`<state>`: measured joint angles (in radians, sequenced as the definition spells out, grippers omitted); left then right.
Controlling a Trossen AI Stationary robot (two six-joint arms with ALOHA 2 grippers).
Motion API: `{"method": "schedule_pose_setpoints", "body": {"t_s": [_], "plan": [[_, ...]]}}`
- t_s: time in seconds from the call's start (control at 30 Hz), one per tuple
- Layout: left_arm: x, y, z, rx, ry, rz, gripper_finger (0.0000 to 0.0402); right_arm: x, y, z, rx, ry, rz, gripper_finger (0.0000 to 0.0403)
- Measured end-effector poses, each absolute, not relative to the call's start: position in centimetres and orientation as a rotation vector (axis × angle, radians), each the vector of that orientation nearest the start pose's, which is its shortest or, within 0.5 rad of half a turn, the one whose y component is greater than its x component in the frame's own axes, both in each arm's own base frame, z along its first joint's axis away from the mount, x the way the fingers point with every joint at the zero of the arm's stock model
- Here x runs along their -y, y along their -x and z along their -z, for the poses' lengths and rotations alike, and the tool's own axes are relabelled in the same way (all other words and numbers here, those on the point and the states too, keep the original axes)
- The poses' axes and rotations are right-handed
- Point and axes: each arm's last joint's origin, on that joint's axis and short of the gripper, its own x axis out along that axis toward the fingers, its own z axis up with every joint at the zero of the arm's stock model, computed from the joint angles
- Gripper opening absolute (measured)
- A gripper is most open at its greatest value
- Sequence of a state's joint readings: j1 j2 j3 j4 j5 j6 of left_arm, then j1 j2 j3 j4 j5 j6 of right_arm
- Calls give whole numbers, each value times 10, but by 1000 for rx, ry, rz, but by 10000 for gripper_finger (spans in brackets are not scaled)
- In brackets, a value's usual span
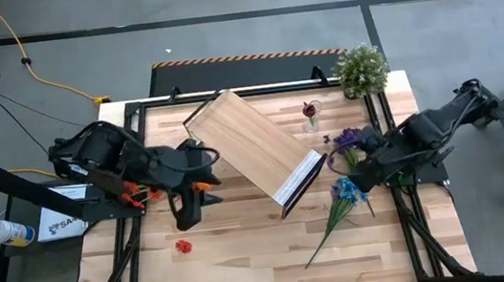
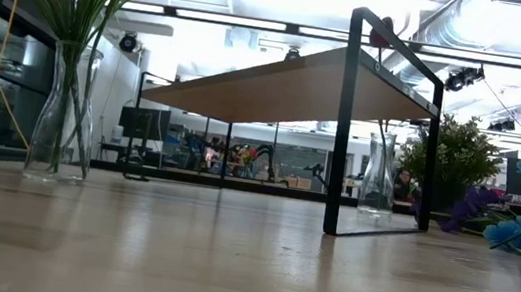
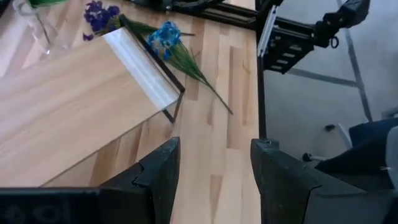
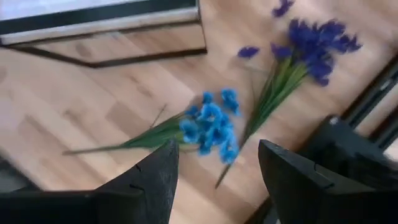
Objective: Pick and place flowers into a vace then onto a shelf
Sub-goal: Put the purple flowers into the top transparent vase
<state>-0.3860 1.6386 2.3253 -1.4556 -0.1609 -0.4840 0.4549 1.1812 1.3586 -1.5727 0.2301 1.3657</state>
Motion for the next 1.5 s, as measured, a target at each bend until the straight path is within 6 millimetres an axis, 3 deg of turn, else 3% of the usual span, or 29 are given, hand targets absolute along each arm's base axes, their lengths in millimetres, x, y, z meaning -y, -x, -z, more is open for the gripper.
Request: {"method": "schedule_pose_setpoints", "body": {"t_s": [0.3,0.7,0.83,1.13,1.5], "plan": [[95,-212,-514,-709,193,7,230,-63,-152,-331,-1139,-675,820,211],[62,-151,-541,-547,111,-26,230,-33,-134,-310,-989,-881,870,211],[54,-137,-541,-564,96,-55,230,-28,-132,-290,-962,-947,850,211],[52,-133,-541,-571,71,-52,230,-21,-137,-237,-1028,-1047,875,211],[52,-133,-541,-572,75,-46,230,-15,-132,-198,-1093,-1087,919,212]]}}
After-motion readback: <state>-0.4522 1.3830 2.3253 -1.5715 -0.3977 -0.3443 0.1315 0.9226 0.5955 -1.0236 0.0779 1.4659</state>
